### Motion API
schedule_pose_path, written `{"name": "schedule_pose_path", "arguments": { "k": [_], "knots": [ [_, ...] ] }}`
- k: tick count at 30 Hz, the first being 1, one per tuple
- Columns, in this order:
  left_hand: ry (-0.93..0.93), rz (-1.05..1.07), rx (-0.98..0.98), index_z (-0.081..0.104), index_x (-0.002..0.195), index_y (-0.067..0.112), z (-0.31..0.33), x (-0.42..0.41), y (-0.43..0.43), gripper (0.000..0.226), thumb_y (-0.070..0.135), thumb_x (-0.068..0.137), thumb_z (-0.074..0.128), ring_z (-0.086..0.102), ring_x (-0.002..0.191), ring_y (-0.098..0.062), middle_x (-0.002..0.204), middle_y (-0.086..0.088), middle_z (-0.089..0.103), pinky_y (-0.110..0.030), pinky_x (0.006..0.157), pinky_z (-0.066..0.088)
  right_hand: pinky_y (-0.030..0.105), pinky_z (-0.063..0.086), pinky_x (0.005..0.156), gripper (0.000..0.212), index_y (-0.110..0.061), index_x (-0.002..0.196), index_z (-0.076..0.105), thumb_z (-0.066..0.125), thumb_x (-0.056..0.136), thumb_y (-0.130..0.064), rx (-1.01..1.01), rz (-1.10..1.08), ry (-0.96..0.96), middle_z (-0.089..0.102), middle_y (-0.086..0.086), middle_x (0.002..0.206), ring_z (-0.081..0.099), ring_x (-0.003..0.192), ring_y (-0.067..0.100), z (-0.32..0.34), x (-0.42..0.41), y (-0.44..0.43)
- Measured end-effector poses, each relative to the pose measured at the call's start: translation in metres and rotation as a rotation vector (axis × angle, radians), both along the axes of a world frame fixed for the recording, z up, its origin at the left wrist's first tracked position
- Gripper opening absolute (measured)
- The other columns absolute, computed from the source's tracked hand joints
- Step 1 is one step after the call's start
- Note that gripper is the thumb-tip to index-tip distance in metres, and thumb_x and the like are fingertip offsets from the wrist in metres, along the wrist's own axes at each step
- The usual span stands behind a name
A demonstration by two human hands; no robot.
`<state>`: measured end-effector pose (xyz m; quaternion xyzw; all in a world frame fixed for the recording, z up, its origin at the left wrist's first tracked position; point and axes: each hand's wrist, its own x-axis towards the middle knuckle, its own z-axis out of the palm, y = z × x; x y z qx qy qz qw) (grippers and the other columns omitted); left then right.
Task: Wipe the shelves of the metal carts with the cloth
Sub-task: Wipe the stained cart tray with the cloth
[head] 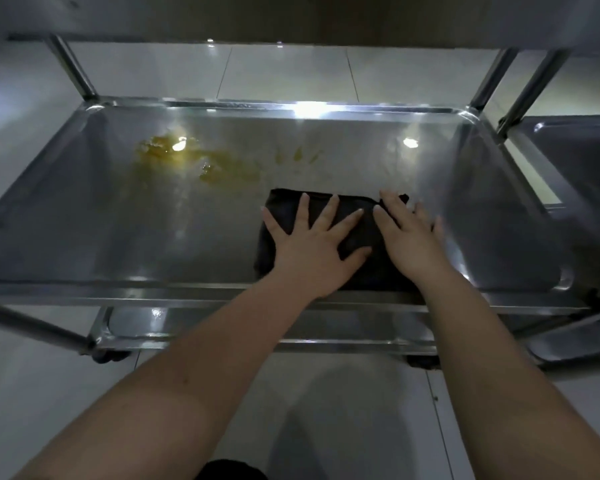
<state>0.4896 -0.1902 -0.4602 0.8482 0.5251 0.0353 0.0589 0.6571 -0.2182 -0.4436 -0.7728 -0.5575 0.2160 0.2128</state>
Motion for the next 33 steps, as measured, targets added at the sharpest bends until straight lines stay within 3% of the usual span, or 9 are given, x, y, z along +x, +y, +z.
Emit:
{"name": "schedule_pose_path", "arguments": {
  "k": [2, 6, 8, 15, 20, 26, 33],
  "knots": [
    [0.000, 0.056, -0.005, -0.004, 0.143, 0.063, 0.000, -0.033, 0.021, 0.071, 0.085, 0.076, 0.003, -0.013, 0.149, -0.029, 0.162, 0.018, -0.007, -0.078, 0.098, -0.016, 0.041, -0.013, 0.118, 0.055, -0.045, 0.152, 0.017, 0.022, 0.100, -0.060, -0.052, -0.006, -0.020, 0.010, -0.013, 0.163, -0.009, 0.150, 0.021, 0.001, 0.002, 0.006],
    [0.054, 0.134, -0.012, -0.008, 0.140, 0.066, 0.001, -0.085, 0.038, 0.069, 0.087, 0.075, -0.001, -0.011, 0.150, -0.029, 0.162, 0.019, -0.008, -0.076, 0.100, -0.015, 0.064, -0.010, 0.111, 0.059, -0.047, 0.152, 0.006, 0.017, 0.097, -0.064, -0.203, 0.039, -0.407, -0.001, -0.009, 0.164, -0.010, 0.148, 0.038, -0.005, -0.015, 0.028],
    [0.051, 0.129, -0.030, -0.011, 0.139, 0.067, 0.002, -0.094, 0.031, 0.068, 0.087, 0.074, -0.002, -0.013, 0.149, -0.029, 0.161, 0.020, -0.010, -0.074, 0.101, -0.017, 0.068, -0.007, 0.112, 0.059, -0.046, 0.153, 0.004, 0.015, 0.097, -0.064, -0.164, 0.082, -0.475, -0.003, -0.009, 0.164, -0.014, 0.148, 0.037, -0.005, -0.022, 0.037],
    [0.035, 0.127, -0.055, -0.025, 0.128, 0.073, -0.005, -0.100, -0.004, 0.061, 0.088, 0.072, -0.004, -0.022, 0.147, -0.030, 0.159, 0.021, -0.020, -0.065, 0.088, -0.035, 0.062, -0.007, 0.116, 0.060, -0.048, 0.151, -0.002, 0.009, 0.095, -0.066, -0.141, 0.102, -0.509, -0.006, -0.009, 0.164, -0.008, 0.148, 0.041, -0.016, -0.016, 0.039],
    [0.046, 0.085, -0.062, -0.011, 0.138, 0.068, 0.002, -0.062, 0.067, 0.064, 0.086, 0.078, 0.002, -0.016, 0.148, -0.034, 0.162, 0.017, -0.012, -0.077, 0.097, -0.017, 0.061, -0.007, 0.116, 0.061, -0.046, 0.152, -0.007, 0.005, 0.095, -0.065, -0.144, 0.113, -0.537, -0.009, -0.008, 0.164, -0.009, 0.148, 0.041, -0.017, -0.015, 0.040],
    [0.086, 0.154, -0.152, 0.002, 0.146, 0.060, 0.016, -0.013, 0.164, 0.065, 0.081, 0.087, 0.016, -0.018, 0.147, -0.035, 0.163, 0.014, -0.010, -0.081, 0.098, -0.012, 0.059, -0.007, 0.117, 0.061, -0.048, 0.151, -0.006, 0.007, 0.094, -0.066, -0.103, 0.107, -0.547, -0.008, -0.009, 0.164, -0.008, 0.148, 0.040, -0.022, -0.012, 0.040],
    [0.112, 0.083, -0.156, -0.004, 0.143, 0.063, 0.014, -0.042, 0.128, 0.066, 0.084, 0.082, 0.009, -0.018, 0.148, -0.033, 0.162, 0.016, -0.013, -0.078, 0.099, -0.012, 0.059, -0.007, 0.117, 0.060, -0.049, 0.151, -0.003, 0.010, 0.095, -0.066, -0.087, 0.111, -0.519, -0.006, -0.010, 0.164, -0.007, 0.148, 0.039, -0.020, -0.012, 0.038]
  ]
}}
